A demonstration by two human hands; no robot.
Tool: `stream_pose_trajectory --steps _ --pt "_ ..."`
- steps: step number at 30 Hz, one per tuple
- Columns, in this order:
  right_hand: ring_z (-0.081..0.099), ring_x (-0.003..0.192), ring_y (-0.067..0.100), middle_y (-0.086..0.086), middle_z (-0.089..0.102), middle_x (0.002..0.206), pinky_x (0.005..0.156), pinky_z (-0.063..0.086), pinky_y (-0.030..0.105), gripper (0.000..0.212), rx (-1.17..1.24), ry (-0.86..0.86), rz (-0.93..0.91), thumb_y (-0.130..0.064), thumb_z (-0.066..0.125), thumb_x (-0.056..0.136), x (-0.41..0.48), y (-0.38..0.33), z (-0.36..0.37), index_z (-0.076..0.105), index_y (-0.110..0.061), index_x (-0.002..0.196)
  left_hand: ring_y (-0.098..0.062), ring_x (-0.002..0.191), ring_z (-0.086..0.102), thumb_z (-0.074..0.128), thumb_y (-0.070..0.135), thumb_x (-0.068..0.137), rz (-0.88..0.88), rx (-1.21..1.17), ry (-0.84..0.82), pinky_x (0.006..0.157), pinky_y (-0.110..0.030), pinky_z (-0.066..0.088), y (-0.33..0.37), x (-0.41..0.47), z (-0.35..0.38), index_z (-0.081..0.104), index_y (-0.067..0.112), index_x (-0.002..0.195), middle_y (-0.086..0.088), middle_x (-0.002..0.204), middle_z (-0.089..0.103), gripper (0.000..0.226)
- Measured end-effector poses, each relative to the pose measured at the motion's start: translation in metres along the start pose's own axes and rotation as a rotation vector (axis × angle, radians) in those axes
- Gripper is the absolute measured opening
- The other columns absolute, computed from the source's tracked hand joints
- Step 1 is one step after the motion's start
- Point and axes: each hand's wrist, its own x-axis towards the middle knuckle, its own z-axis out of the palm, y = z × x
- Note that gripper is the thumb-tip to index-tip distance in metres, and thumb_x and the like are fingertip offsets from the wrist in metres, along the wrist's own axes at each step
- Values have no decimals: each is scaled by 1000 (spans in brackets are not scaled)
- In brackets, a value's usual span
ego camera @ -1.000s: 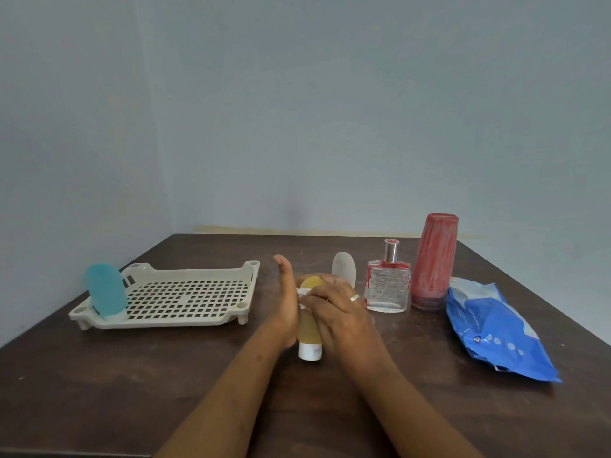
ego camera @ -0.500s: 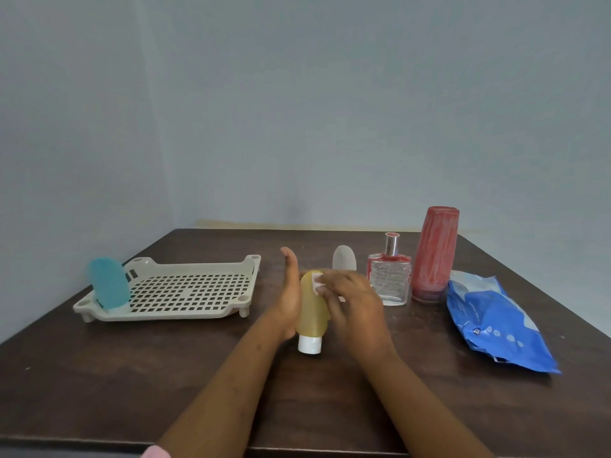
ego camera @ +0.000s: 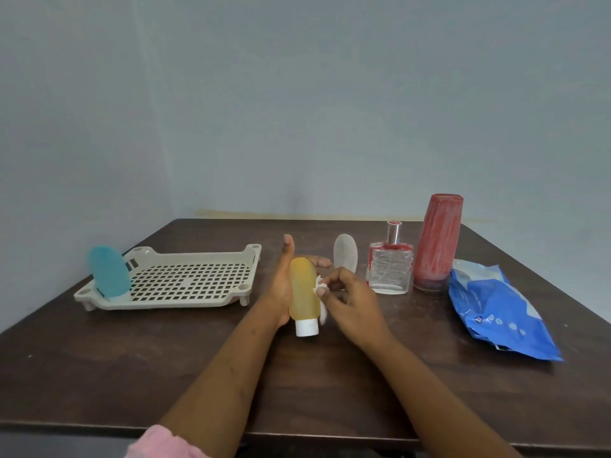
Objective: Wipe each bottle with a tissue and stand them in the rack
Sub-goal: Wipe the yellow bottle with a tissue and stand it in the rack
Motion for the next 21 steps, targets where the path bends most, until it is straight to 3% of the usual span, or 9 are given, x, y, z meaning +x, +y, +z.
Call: stream_pose_trajectory --steps 3,5,8,12,15,18,21 --pt "64 90 15 4 67 92 80 54 29 6 110 -78 188 -17 59 90 0 5 2 59 -12 93 -19 69 49 28 76 68 38 2 28 68 -32 41 1 1 -4 74 10 70 -10 71 54 80" --pt "66 92 25 14 67 97 81 56 41 11 338 -132 344 -11 55 92 0 3 1 58 -5 101 -15 73 51 26 73 70 63 -16 31 69 -32 42 2 0 -4 74 10 72 -5 78 62 78" --pt "67 94 26 19 67 106 75 57 37 22 545 -229 443 -11 53 94 -1 -3 -3 55 3 111 -14 67 53 25 75 69 68 -71 12 69 -32 43 5 -2 -4 77 14 69 -6 80 60 81" --pt "66 100 21 10 68 110 90 53 42 35 529 -280 387 -18 66 86 -2 -3 -3 56 -4 116 -17 74 55 17 76 76 68 -60 79 69 -33 47 7 -3 -2 77 12 84 -9 82 60 88" --pt "68 96 17 5 70 104 86 55 35 33 429 -160 283 -16 72 79 -2 -3 -1 60 -11 110 -22 101 64 13 75 81 129 51 245 86 -37 52 4 1 -1 73 15 102 -4 105 71 88" --pt "67 92 12 -4 70 96 78 55 25 28 278 76 123 -17 77 75 1 -1 2 63 -21 99 -24 98 69 17 79 74 169 123 371 88 -41 55 3 1 3 71 28 108 -2 108 72 82" --pt "58 84 -7 -24 59 90 72 45 6 28 -2 299 7 -20 76 76 0 -3 2 59 -32 94 -20 104 66 18 76 79 172 -21 315 88 -43 53 5 2 11 57 29 130 0 117 67 81"
